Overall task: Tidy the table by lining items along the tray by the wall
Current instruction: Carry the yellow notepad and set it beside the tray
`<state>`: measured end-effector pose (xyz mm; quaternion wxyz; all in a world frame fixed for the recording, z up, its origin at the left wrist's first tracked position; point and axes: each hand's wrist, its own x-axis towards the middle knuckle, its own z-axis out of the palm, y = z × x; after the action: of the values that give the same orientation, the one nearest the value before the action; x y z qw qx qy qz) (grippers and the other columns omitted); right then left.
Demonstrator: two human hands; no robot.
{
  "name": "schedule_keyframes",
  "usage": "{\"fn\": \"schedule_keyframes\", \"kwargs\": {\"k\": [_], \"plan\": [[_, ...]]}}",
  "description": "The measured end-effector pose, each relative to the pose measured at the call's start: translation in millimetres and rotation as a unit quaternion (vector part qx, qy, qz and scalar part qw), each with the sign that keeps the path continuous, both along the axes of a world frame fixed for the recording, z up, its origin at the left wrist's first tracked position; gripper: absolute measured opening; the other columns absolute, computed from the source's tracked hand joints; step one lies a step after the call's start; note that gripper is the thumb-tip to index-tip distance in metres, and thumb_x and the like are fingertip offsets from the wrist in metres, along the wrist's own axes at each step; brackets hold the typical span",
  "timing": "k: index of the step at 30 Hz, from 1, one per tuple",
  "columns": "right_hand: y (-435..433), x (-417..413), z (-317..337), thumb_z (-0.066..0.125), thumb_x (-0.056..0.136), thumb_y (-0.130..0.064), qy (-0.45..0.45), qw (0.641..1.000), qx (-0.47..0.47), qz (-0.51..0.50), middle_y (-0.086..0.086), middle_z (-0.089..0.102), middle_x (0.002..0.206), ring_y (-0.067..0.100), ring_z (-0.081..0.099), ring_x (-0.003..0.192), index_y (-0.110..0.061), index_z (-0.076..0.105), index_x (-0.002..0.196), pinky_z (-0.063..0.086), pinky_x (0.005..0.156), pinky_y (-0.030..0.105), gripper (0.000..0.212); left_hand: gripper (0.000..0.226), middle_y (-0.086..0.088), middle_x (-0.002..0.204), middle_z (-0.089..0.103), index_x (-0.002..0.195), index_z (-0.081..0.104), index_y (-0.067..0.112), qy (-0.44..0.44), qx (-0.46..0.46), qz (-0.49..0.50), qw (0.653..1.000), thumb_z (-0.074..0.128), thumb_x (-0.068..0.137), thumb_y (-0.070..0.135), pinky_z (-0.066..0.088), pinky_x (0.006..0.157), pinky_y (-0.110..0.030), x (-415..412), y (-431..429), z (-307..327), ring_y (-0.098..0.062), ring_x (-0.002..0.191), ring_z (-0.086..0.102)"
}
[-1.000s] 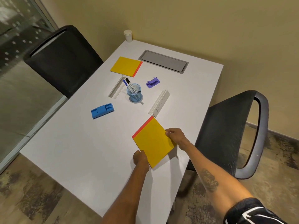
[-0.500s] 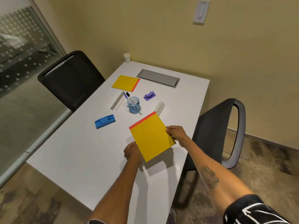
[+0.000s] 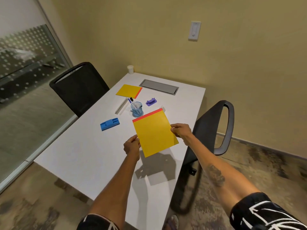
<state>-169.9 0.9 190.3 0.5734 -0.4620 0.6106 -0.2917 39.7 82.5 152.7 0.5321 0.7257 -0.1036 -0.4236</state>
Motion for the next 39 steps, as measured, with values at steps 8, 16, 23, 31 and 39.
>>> {"fn": "schedule_keyframes", "kwargs": {"k": [8, 16, 23, 31, 39], "plan": [[41.5, -27.3, 29.5, 0.058, 0.095, 0.002, -0.007, 0.997, -0.044, -0.067, 0.017, 0.067, 0.125, 0.030, 0.065, 0.109, 0.002, 0.066, 0.124, 0.053, 0.091, 0.031, 0.031, 0.034, -0.016, 0.128, 0.067, 0.130, 0.063, 0.002, -0.027, -0.041, -0.028, 0.998, 0.060, 0.096, 0.002, 0.056, 0.099, -0.042, -29.5, 22.5, 29.5, -0.033, 0.112, 0.067], [26.9, -90.4, 54.6, 0.059, 0.093, 0.004, -0.018, 0.991, -0.071, -0.109, 0.016, 0.067, 0.123, 0.029, 0.065, 0.111, -0.001, 0.068, 0.122, 0.055, 0.097, 0.037, 0.030, 0.034, -0.017, 0.126, 0.068, 0.129, 0.064, 0.001, -0.023, -0.080, -0.055, 0.995, 0.060, 0.096, 0.000, 0.056, 0.098, -0.043, -87.6, -1.1, 56.5, -0.033, 0.112, 0.068], [-27.1, -162.4, 68.3, 0.059, 0.093, 0.003, -0.010, 0.990, -0.086, -0.112, 0.016, 0.069, 0.120, 0.030, 0.067, 0.111, -0.003, 0.070, 0.118, 0.056, 0.096, 0.037, 0.029, 0.035, -0.015, 0.130, 0.067, 0.131, 0.064, 0.003, -0.053, -0.086, -0.047, 0.994, 0.058, 0.096, 0.000, 0.055, 0.101, -0.043, -168.6, -51.8, 74.8, -0.033, 0.115, 0.066], [-92.6, -244.3, 82.7, 0.059, 0.092, 0.003, 0.008, 0.990, -0.119, -0.075, 0.011, 0.069, 0.124, 0.027, 0.066, 0.114, -0.006, 0.070, 0.119, 0.054, 0.099, 0.034, 0.030, 0.034, -0.012, 0.130, 0.066, 0.131, 0.064, 0.006, -0.101, -0.084, -0.019, 0.991, 0.056, 0.098, 0.004, 0.054, 0.102, -0.042, -263.6, -102.7, 87.3, -0.034, 0.115, 0.064], [-158.4, -296.1, 83.5, 0.057, 0.091, 0.005, 0.022, 0.990, -0.126, -0.057, 0.010, 0.070, 0.122, 0.026, 0.066, 0.113, -0.006, 0.072, 0.117, 0.052, 0.096, 0.032, 0.032, 0.034, -0.010, 0.131, 0.067, 0.131, 0.065, 0.009, -0.097, -0.089, 0.019, 0.991, 0.059, 0.097, 0.008, 0.054, 0.102, -0.043, -319.3, -162.8, 89.1, -0.031, 0.114, 0.066]]}}
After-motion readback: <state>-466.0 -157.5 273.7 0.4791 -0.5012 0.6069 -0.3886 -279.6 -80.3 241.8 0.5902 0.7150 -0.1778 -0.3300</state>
